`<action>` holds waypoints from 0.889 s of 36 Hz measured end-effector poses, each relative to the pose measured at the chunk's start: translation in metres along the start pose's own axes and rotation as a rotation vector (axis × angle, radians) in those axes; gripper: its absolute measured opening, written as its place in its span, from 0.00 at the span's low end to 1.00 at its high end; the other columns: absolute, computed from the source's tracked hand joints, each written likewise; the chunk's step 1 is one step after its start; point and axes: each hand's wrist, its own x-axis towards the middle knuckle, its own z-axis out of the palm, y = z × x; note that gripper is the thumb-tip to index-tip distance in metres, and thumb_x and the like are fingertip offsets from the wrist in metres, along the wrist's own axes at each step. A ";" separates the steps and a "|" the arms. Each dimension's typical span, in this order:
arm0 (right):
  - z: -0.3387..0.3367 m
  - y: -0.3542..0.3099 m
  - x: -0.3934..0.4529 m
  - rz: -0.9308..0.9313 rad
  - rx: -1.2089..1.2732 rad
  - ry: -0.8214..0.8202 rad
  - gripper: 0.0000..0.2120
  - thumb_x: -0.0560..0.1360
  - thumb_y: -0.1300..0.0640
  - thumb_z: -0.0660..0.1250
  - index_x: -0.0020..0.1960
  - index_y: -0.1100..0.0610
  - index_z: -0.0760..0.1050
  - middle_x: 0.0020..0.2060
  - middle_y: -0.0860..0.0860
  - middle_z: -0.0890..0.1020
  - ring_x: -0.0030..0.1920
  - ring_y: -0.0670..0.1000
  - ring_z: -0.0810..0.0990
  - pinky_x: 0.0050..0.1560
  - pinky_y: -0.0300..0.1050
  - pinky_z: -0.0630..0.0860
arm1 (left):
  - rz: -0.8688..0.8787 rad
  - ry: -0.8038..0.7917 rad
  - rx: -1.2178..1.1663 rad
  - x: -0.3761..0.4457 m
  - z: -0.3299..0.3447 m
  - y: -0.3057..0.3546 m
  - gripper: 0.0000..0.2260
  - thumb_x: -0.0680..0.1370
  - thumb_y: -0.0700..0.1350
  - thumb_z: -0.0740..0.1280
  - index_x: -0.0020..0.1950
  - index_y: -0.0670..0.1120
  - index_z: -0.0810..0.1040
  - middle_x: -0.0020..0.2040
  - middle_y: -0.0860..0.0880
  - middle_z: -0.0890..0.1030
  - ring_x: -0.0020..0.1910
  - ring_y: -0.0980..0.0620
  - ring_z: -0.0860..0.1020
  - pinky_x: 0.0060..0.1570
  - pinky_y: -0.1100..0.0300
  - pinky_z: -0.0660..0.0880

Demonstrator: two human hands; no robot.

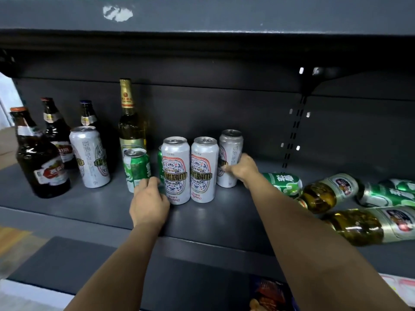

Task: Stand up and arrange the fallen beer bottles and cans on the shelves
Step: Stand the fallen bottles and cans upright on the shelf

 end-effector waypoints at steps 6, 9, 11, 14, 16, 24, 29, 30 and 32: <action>-0.050 0.007 -0.019 -0.030 -0.260 0.089 0.20 0.74 0.64 0.61 0.66 0.58 0.71 0.64 0.57 0.75 0.64 0.59 0.73 0.61 0.48 0.73 | 0.176 0.126 0.041 -0.011 -0.001 0.004 0.10 0.73 0.38 0.68 0.54 0.41 0.77 0.52 0.41 0.75 0.52 0.38 0.73 0.40 0.47 0.74; -0.064 0.011 -0.027 -0.125 -0.431 0.249 0.18 0.72 0.63 0.61 0.61 0.56 0.74 0.59 0.56 0.78 0.61 0.59 0.75 0.58 0.47 0.73 | 0.176 0.214 0.013 -0.016 0.000 0.006 0.08 0.72 0.38 0.69 0.51 0.40 0.78 0.49 0.40 0.75 0.49 0.37 0.74 0.39 0.47 0.74; -0.072 0.014 -0.028 -0.154 -0.507 0.255 0.18 0.72 0.62 0.61 0.61 0.55 0.74 0.58 0.56 0.79 0.61 0.58 0.75 0.58 0.48 0.70 | 0.154 0.247 -0.002 -0.019 0.000 0.007 0.07 0.72 0.39 0.70 0.49 0.40 0.77 0.49 0.40 0.75 0.49 0.37 0.74 0.39 0.46 0.73; -0.088 0.022 -0.026 -0.092 -0.698 0.073 0.21 0.74 0.58 0.60 0.67 0.54 0.69 0.65 0.55 0.74 0.67 0.58 0.68 0.64 0.52 0.63 | 0.198 0.280 0.009 -0.024 0.001 0.007 0.06 0.73 0.40 0.69 0.48 0.40 0.76 0.47 0.40 0.74 0.47 0.37 0.74 0.37 0.47 0.73; -0.098 0.031 -0.026 -0.039 -0.866 -0.123 0.24 0.77 0.54 0.60 0.73 0.54 0.63 0.71 0.54 0.68 0.71 0.58 0.62 0.68 0.57 0.58 | 0.253 0.286 0.020 -0.026 0.002 0.011 0.09 0.74 0.46 0.64 0.47 0.41 0.76 0.46 0.40 0.74 0.46 0.38 0.74 0.35 0.49 0.73; -0.094 0.066 -0.030 -0.223 -1.179 -0.106 0.29 0.77 0.56 0.63 0.75 0.53 0.57 0.70 0.54 0.65 0.71 0.58 0.62 0.73 0.63 0.53 | 0.476 0.254 0.052 -0.038 0.018 0.053 0.13 0.72 0.49 0.57 0.44 0.42 0.75 0.43 0.43 0.73 0.43 0.41 0.73 0.34 0.52 0.73; -0.097 0.063 -0.034 -0.341 -1.242 -0.068 0.30 0.76 0.52 0.66 0.75 0.50 0.58 0.69 0.54 0.65 0.70 0.59 0.63 0.73 0.69 0.43 | 0.476 0.149 0.030 -0.046 0.033 0.086 0.05 0.72 0.42 0.65 0.45 0.42 0.75 0.44 0.42 0.74 0.43 0.39 0.76 0.33 0.51 0.73; -0.098 0.060 -0.037 -0.363 -1.265 -0.059 0.31 0.75 0.54 0.66 0.74 0.50 0.58 0.69 0.55 0.64 0.70 0.60 0.62 0.73 0.70 0.43 | 0.464 0.113 0.016 -0.047 0.036 0.093 0.05 0.73 0.42 0.65 0.47 0.42 0.76 0.46 0.42 0.75 0.44 0.39 0.76 0.34 0.51 0.73; -0.100 0.053 -0.041 -0.391 -1.335 -0.043 0.31 0.74 0.56 0.66 0.74 0.50 0.58 0.70 0.56 0.61 0.70 0.62 0.62 0.73 0.69 0.43 | 0.447 0.023 -0.002 -0.051 0.042 0.106 0.06 0.75 0.41 0.66 0.51 0.42 0.76 0.50 0.42 0.75 0.48 0.40 0.75 0.38 0.51 0.72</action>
